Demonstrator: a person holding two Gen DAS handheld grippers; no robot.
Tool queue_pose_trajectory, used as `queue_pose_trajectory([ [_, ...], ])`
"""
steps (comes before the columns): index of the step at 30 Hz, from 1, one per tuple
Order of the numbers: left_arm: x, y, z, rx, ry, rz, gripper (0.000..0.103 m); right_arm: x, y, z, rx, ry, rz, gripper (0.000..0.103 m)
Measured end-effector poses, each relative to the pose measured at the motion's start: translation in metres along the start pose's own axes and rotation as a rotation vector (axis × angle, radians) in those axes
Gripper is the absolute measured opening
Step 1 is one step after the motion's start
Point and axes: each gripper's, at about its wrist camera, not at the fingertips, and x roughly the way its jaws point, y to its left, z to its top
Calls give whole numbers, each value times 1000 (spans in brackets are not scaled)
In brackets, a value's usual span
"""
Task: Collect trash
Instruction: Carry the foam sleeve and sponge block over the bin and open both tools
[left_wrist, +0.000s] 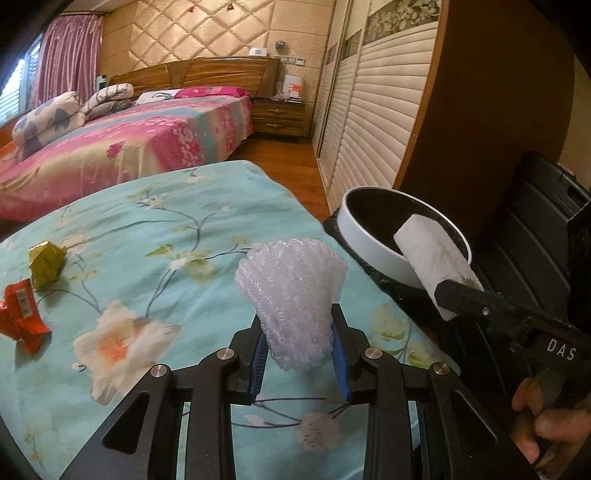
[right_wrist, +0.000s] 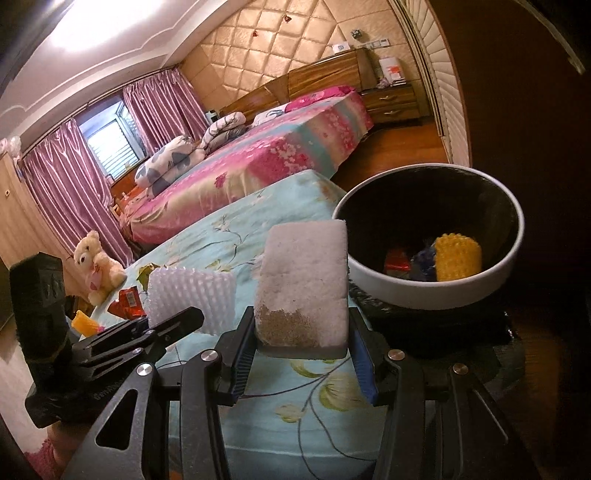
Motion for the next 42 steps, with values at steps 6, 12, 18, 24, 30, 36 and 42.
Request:
queue_pose_trajectory([
  [6, 4, -16, 6, 24, 2, -15, 30, -11, -15, 4, 23, -29, -21, 48],
  [12, 9, -25, 13, 47, -3, -30, 30, -21, -29, 8, 44, -52, -42, 48],
  [18, 13, -34, 21, 55, -13, -34, 31, -24, -34, 13, 48, -65, -60, 48],
  [24, 18, -42, 29, 69, -26, -40, 31, -25, -41, 17, 52, -71, -81, 48],
  [30, 25, -48, 35, 77, -30, -48, 31, -24, -50, 23, 55, -69, -104, 48],
  [36, 33, -51, 43, 81, -32, -55, 31, -22, -57, 26, 61, -68, -119, 48],
  [42, 41, -56, 48, 86, -32, -60, 31, -20, -62, 32, 68, -68, -131, 48],
])
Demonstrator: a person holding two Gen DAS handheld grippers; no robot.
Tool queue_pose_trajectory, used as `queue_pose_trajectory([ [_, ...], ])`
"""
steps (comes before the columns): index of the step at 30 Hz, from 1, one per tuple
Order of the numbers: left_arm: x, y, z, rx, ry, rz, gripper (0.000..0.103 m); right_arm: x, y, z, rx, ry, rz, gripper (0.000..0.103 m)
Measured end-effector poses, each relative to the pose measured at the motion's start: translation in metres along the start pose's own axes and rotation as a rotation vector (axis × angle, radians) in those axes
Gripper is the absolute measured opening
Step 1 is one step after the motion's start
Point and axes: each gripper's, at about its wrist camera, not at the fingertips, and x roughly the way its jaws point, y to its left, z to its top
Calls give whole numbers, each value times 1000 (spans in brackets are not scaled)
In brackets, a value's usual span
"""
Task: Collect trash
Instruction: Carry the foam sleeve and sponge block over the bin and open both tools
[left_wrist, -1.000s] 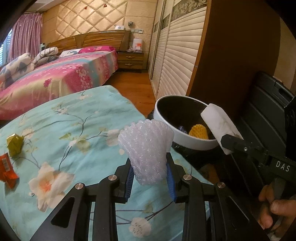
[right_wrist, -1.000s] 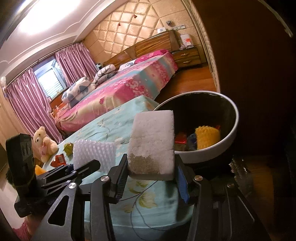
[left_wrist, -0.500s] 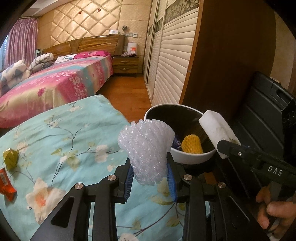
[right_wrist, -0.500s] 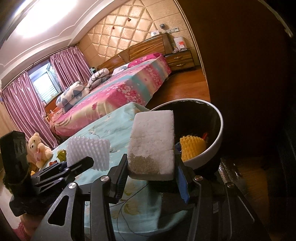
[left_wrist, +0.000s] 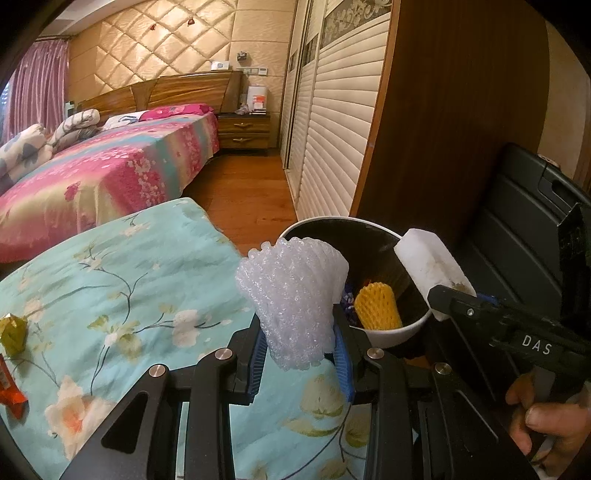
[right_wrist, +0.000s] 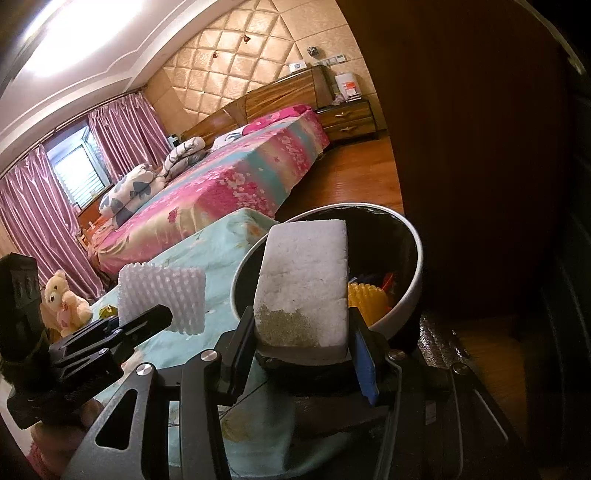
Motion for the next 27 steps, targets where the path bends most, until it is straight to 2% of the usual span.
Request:
queue_pose_trajectory([
  [14, 22, -8, 14, 16, 10, -12, 32, 14, -15, 19, -3, 14, -21, 48],
  [27, 58, -11, 29, 31, 38, -13, 33, 29, -20, 28, -15, 53, -30, 50],
])
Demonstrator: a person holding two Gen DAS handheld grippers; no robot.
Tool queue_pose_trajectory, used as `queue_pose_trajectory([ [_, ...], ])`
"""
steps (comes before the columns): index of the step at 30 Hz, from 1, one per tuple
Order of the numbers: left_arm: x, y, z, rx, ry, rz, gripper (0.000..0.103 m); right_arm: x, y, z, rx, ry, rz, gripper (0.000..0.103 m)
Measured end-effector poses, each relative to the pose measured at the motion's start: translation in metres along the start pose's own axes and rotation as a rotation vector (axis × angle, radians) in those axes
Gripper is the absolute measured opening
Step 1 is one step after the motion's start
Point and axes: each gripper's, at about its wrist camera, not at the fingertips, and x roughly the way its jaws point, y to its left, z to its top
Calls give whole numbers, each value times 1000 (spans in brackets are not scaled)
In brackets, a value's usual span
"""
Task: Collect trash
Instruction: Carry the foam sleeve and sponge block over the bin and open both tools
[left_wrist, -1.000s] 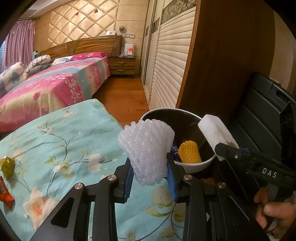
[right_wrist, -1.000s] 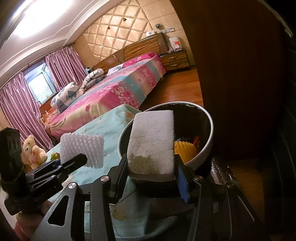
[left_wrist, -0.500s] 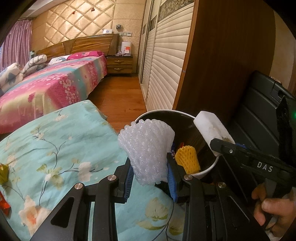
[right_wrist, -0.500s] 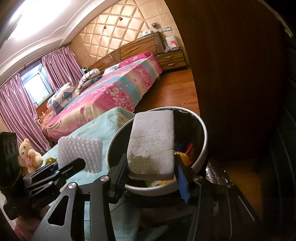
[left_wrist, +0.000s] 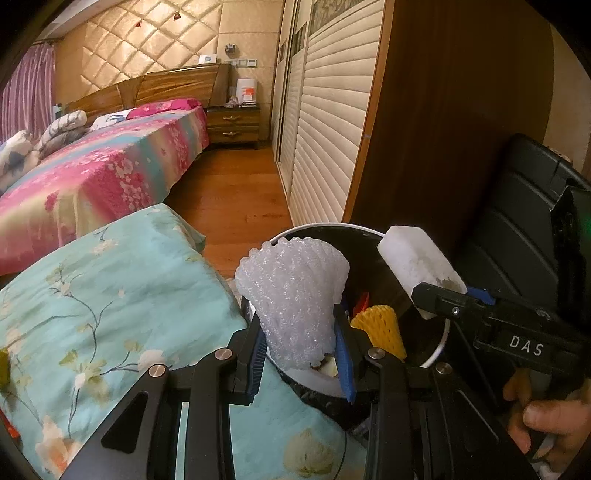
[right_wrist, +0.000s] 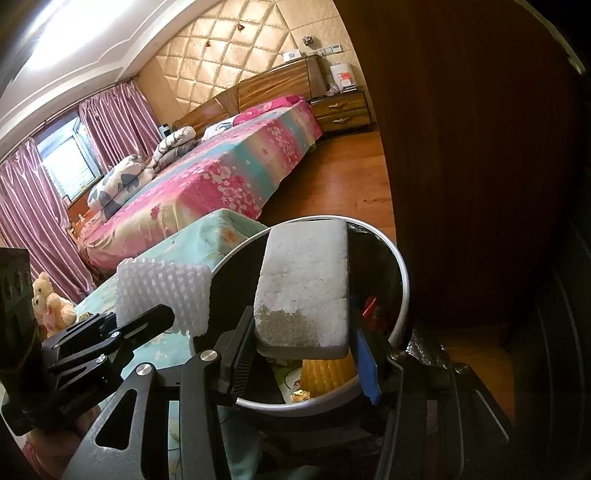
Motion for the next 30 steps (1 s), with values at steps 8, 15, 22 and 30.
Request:
queue_pose_trajectory([
  [8, 14, -2, 8, 9, 18, -1, 33, 6, -7, 4, 13, 16, -4, 51],
  [15, 21, -4, 10, 15, 25, -1, 33, 9, -8, 9, 14, 25, -2, 51],
  [22, 19, -4, 9, 12, 22, -6, 54, 14, -11, 11, 28, 39, -6, 54],
  [30, 11, -1, 1, 11, 14, -8, 70, 6, -16, 9, 48, 16, -7, 75],
])
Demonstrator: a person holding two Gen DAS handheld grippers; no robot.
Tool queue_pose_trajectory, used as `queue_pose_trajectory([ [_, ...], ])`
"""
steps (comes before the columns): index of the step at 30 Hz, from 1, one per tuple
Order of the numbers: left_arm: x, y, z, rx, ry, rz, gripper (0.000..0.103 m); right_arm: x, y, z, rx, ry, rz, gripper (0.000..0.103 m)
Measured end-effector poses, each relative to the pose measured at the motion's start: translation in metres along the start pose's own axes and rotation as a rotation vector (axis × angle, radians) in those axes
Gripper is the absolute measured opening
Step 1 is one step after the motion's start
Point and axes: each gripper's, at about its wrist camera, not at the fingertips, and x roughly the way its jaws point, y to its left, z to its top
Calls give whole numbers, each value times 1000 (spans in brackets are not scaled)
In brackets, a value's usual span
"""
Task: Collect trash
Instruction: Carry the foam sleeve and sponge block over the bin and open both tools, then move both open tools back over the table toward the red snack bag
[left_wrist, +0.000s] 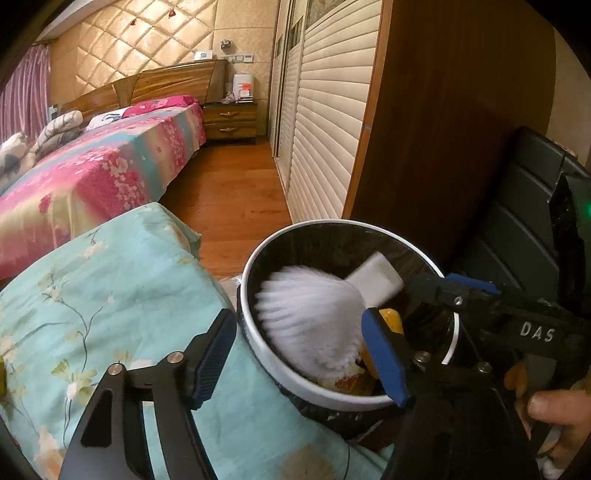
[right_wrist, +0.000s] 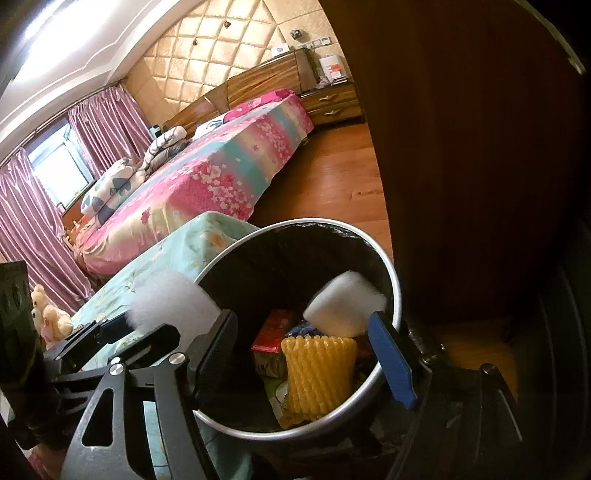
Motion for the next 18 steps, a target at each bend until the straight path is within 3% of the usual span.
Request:
queue_pose_trajectory([
  [9, -30, 20, -24, -62, -17, 6, 70, -17, 10, -13, 18, -34, 13, 79],
  [18, -75, 57, -64, -169, -31, 65, 71, -21, 48, -33, -5, -41, 81, 85],
])
